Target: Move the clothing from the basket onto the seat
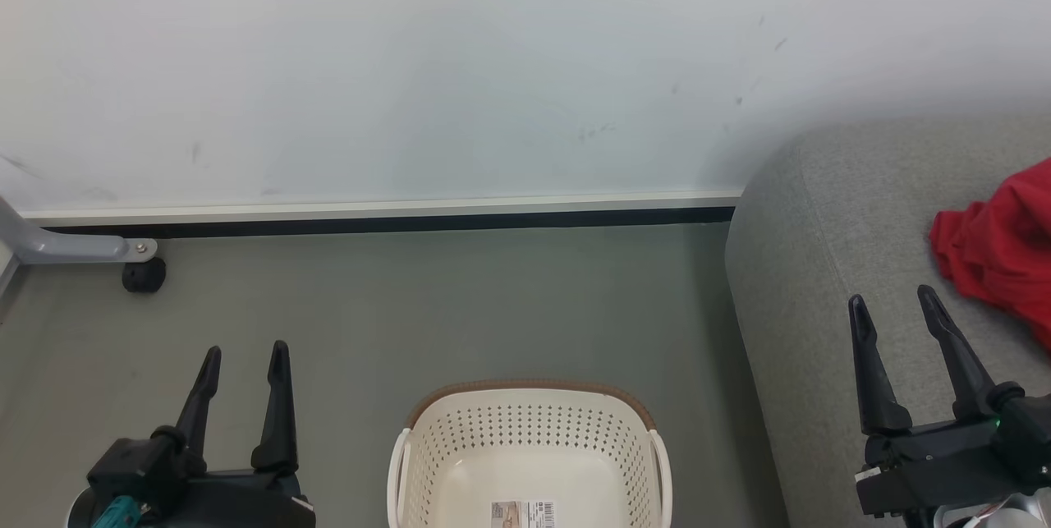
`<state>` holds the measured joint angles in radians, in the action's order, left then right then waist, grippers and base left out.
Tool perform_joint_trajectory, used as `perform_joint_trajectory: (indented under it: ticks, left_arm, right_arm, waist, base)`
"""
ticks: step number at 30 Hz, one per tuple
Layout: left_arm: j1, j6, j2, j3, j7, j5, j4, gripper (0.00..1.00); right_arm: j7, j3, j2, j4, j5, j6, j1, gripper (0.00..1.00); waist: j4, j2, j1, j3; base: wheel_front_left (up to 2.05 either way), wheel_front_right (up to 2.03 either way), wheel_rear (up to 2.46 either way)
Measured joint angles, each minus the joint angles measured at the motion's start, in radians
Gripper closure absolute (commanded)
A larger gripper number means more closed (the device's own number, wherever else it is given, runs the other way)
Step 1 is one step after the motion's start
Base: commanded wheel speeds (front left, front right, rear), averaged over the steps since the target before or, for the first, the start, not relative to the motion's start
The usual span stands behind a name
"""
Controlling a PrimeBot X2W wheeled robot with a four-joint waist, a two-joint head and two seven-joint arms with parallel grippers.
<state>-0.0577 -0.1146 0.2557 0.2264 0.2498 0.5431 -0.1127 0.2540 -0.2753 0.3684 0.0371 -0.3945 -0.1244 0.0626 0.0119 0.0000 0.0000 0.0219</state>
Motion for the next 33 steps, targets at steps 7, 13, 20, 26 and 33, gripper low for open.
perform_joint_trajectory:
  ticks: [7,13,20,26,33]
  left_arm:
    - [0.000,0.002,-0.013,-0.009,0.000,-0.010,0.000,0.00]
    - [0.000,0.021,-0.017,-0.017,0.000,-0.019,0.000,1.00]
    - [0.032,0.024,-0.045,-0.009,-0.008,-0.005,-0.049,1.00]
    - [0.032,0.036,-0.052,-0.029,-0.029,0.035,-0.052,1.00]
    - [0.031,0.046,-0.064,-0.051,-0.055,0.111,-0.060,1.00]
  right_arm:
    - [0.000,0.016,-0.012,0.004,0.012,0.000,-0.005,0.00]
    - [0.000,0.026,-0.023,0.009,0.019,0.000,-0.011,1.00]
    - [-0.008,0.011,-0.063,-0.043,0.014,0.002,-0.046,1.00]
    - [-0.026,0.037,-0.072,-0.053,-0.041,0.013,-0.046,1.00]
    - [-0.052,0.064,-0.091,-0.072,-0.132,0.029,-0.044,1.00]
  waist:
    - [-0.004,0.0000,0.0000,0.002]
    - [-0.005,0.0000,0.0000,0.003]
    - [-0.005,0.0000,0.0000,0.003]
    - [-0.006,0.0000,0.0000,0.002]
    - [-0.006,0.0000,0.0000,0.000]
  base:
    - [0.00,0.00,0.00]
    - [0.00,0.00,0.00]
    - [0.00,0.00,0.00]
    - [0.00,0.00,0.00]
    - [0.00,0.00,0.00]
